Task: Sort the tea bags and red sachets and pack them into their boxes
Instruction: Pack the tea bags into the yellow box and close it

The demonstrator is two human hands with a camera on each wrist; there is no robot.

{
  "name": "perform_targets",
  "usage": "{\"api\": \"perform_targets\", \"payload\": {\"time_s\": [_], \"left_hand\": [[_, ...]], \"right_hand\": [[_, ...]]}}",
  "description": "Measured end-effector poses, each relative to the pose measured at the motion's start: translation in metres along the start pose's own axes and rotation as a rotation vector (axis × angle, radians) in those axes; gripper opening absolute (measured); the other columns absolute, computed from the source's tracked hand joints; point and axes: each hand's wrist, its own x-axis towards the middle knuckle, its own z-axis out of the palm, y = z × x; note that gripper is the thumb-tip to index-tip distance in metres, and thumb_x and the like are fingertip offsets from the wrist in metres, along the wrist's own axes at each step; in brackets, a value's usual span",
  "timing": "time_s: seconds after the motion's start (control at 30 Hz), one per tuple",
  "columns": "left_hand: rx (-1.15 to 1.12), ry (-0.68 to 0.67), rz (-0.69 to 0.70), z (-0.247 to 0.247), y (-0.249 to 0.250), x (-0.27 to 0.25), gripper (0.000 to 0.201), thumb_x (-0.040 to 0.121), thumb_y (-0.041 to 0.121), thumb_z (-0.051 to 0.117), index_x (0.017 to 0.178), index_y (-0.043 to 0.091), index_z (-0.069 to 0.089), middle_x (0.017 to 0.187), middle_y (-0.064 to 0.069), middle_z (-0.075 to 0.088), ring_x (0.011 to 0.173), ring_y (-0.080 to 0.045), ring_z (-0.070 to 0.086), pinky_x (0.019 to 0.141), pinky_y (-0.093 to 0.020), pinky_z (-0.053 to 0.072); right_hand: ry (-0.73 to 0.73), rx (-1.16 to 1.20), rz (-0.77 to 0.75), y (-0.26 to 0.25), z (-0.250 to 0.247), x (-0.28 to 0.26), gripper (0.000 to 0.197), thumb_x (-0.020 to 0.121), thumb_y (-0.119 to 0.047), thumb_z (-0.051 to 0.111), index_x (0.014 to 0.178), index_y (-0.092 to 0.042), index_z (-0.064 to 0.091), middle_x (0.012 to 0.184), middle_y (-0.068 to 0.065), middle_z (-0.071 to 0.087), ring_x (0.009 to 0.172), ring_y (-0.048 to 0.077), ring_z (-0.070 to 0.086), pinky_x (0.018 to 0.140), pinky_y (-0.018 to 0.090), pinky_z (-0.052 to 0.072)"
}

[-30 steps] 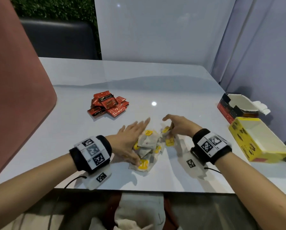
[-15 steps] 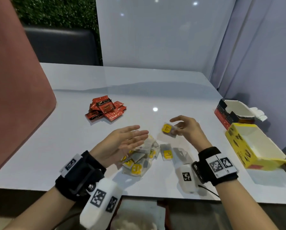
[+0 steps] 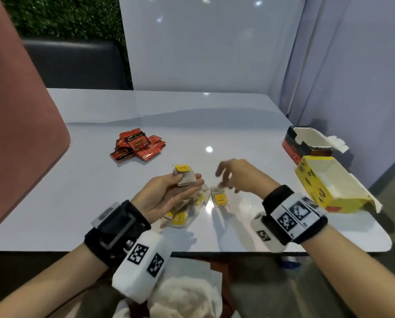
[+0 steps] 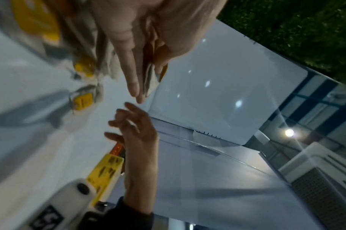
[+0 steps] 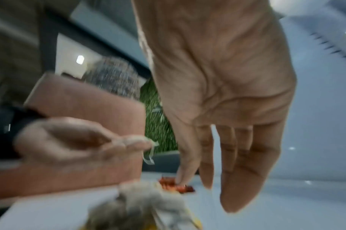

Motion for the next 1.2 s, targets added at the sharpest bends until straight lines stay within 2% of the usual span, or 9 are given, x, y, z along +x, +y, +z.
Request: {"api": "perform_targets", "payload": {"time_s": [0.17,0.37,0.47,0.57,0.77,0.87,1.0,1.1,1.2], "left_hand": [[0.164,-0.036,0.045,-0.019,0.001,-0.012,0.028,0.092,0.006,0.047,0.114,-0.008,0.057,0.115,-0.019,0.066,0.104,-0.024,0.067,0.086,-0.027,0.055],[0.214,-0.084,0.079,-0.034,-0.006,-0.017,0.03,0.089,-0.007,0.046,0.117,-0.002,0.057,0.114,-0.016,0.067,0.107,-0.024,0.065,0.086,-0.025,0.054],[0.205,-0.106,0.066,-0.035,-0.004,-0.015,0.032,0.087,-0.008,0.049,0.117,-0.002,0.057,0.114,-0.017,0.067,0.105,-0.024,0.066,0.085,-0.026,0.055],[0.174,-0.121,0.043,-0.034,0.002,-0.009,0.034,0.085,-0.001,0.052,0.118,-0.004,0.056,0.116,-0.019,0.066,0.103,-0.026,0.066,0.085,-0.028,0.055],[0.258,-0.124,0.047,-0.037,0.027,0.001,0.03,0.092,0.008,0.046,0.116,-0.005,0.057,0.116,-0.019,0.066,0.105,-0.026,0.066,0.084,-0.03,0.056],[0.317,-0.135,0.085,-0.042,0.047,-0.004,0.031,0.087,0.01,0.048,0.116,0.001,0.057,0.113,-0.014,0.068,0.105,-0.023,0.066,0.084,-0.028,0.056],[0.334,-0.09,0.135,-0.051,0.07,-0.016,0.034,0.083,0.011,0.048,0.114,0.002,0.058,0.112,-0.013,0.069,0.105,-0.023,0.066,0.085,-0.027,0.055],[0.296,-0.066,0.109,-0.052,0.059,-0.019,0.032,0.09,0.004,0.043,0.12,-0.002,0.053,0.117,-0.017,0.066,0.108,-0.026,0.064,0.088,-0.028,0.054],[0.272,-0.118,0.071,-0.043,0.032,-0.018,0.034,0.093,-0.002,0.039,0.124,-0.003,0.052,0.123,-0.019,0.062,0.115,-0.029,0.059,0.093,-0.03,0.05]], "right_hand": [[-0.213,-0.414,-0.06,0.0,0.014,0.031,0.042,0.086,-0.024,0.064,0.124,-0.014,0.051,0.122,0.011,0.05,0.11,0.028,0.051,0.084,0.032,0.041],[-0.271,-0.464,-0.023,0.001,0.018,0.045,0.023,0.08,-0.015,0.069,0.101,-0.013,0.061,0.111,0.012,0.059,0.089,0.023,0.05,0.074,0.029,0.044],[-0.145,-0.195,-0.018,0.0,-0.011,0.027,0.024,0.086,-0.012,0.061,0.11,-0.015,0.059,0.093,0.004,0.057,0.074,0.016,0.05,0.06,0.021,0.04],[-0.033,0.226,0.01,-0.002,-0.031,0.003,0.016,0.085,-0.012,0.065,0.101,-0.014,0.066,0.077,0.002,0.061,0.058,0.01,0.052,0.053,0.018,0.042],[0.038,1.11,0.007,-0.029,-0.015,-0.033,0.008,0.081,0.002,0.064,0.088,0.0,0.061,0.085,0.013,0.07,0.08,0.027,0.071,0.065,0.023,0.056],[0.192,1.026,-0.009,-0.04,-0.001,-0.035,0.009,0.079,-0.003,0.069,0.085,-0.001,0.063,0.086,0.014,0.07,0.079,0.023,0.071,0.068,0.026,0.057],[0.323,0.846,-0.039,-0.05,0.012,-0.032,0.015,0.074,-0.008,0.074,0.079,0.0,0.063,0.068,0.003,0.064,0.058,0.005,0.056,0.052,0.014,0.043],[0.323,0.994,-0.046,-0.057,0.022,-0.032,0.019,0.076,-0.002,0.071,0.091,0.001,0.06,0.061,0.003,0.063,0.053,0.009,0.054,0.05,0.017,0.044],[0.231,1.146,-0.02,-0.064,0.032,-0.035,0.03,0.078,-0.001,0.07,0.105,-0.004,0.058,0.073,0.01,0.067,0.063,0.018,0.064,0.06,0.023,0.053]]}}
